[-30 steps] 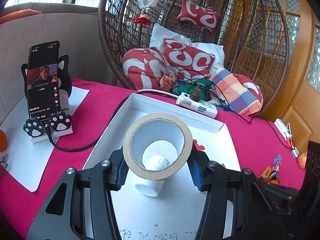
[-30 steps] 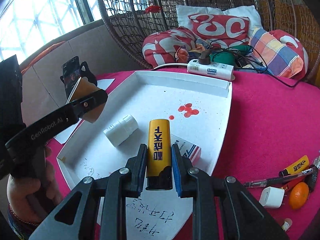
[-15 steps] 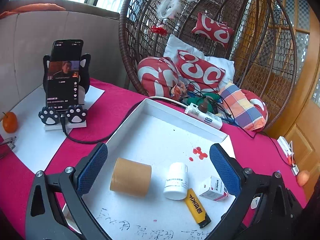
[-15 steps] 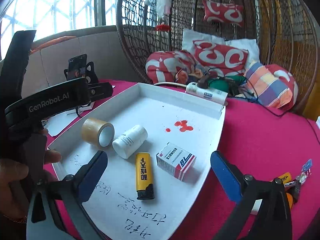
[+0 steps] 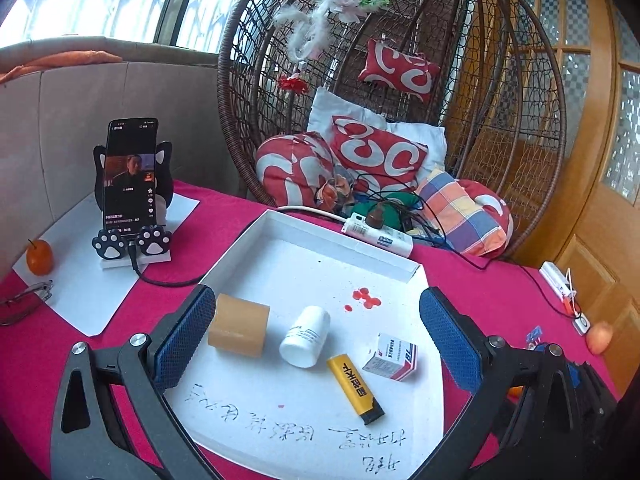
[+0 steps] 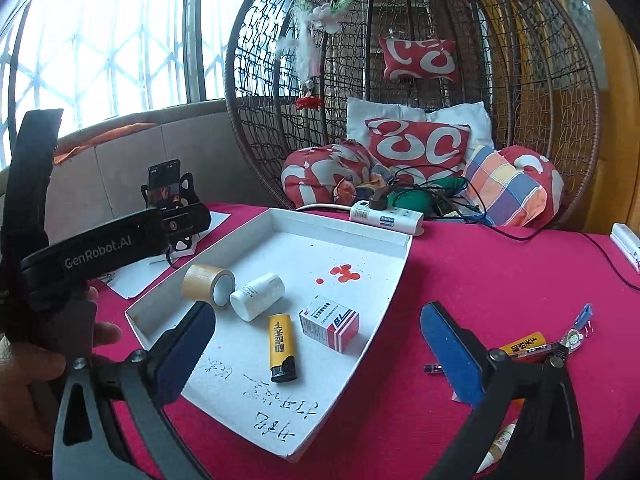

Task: Organize rigid objects
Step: 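Open the left gripper to drop the tape roll while the right releases the yellow cylinder into the tray, then grasp the red canister with the left gripper while the right reaches toward the black charger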

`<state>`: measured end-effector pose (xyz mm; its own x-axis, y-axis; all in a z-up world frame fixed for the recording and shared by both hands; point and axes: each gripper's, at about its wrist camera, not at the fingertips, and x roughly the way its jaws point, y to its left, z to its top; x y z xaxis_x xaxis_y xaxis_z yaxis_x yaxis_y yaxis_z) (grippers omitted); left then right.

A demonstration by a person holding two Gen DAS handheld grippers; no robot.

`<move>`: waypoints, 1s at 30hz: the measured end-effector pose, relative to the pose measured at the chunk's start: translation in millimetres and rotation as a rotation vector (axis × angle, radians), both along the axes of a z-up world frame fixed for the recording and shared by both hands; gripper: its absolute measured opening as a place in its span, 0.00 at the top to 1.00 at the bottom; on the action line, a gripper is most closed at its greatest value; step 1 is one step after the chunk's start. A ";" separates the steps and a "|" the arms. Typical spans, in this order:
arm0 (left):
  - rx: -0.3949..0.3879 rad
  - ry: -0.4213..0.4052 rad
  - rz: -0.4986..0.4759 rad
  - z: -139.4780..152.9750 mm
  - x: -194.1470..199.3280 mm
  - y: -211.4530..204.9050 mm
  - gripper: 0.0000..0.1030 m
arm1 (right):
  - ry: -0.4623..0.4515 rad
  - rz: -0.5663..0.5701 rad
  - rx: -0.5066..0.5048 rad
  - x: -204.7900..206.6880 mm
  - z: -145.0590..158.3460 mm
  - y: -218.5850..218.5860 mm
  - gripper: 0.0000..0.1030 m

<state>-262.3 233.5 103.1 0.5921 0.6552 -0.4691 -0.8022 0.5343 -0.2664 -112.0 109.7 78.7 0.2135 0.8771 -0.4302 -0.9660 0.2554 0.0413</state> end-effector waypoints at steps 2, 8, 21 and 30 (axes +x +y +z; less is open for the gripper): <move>0.011 0.001 -0.017 2.0 4.5 -6.8 0.00 | 0.006 -0.022 0.026 7.5 7.0 -10.2 0.00; 0.026 0.018 -0.109 4.7 26.7 -29.5 0.00 | 0.030 -0.148 0.121 47.0 30.0 -50.0 0.00; -0.030 0.130 -0.446 -23.5 111.2 -98.1 0.00 | 0.145 -0.446 0.167 139.0 19.2 -122.3 0.00; -0.001 0.345 -0.503 -59.0 169.2 -131.7 0.00 | 0.253 -0.535 0.154 176.7 -5.6 -159.2 0.00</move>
<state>-93.1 101.8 44.1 0.6427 0.3339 -0.6896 -0.4913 0.8702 -0.0365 64.7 -49.5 73.1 0.5492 0.7329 -0.4015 -0.6610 0.6750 0.3279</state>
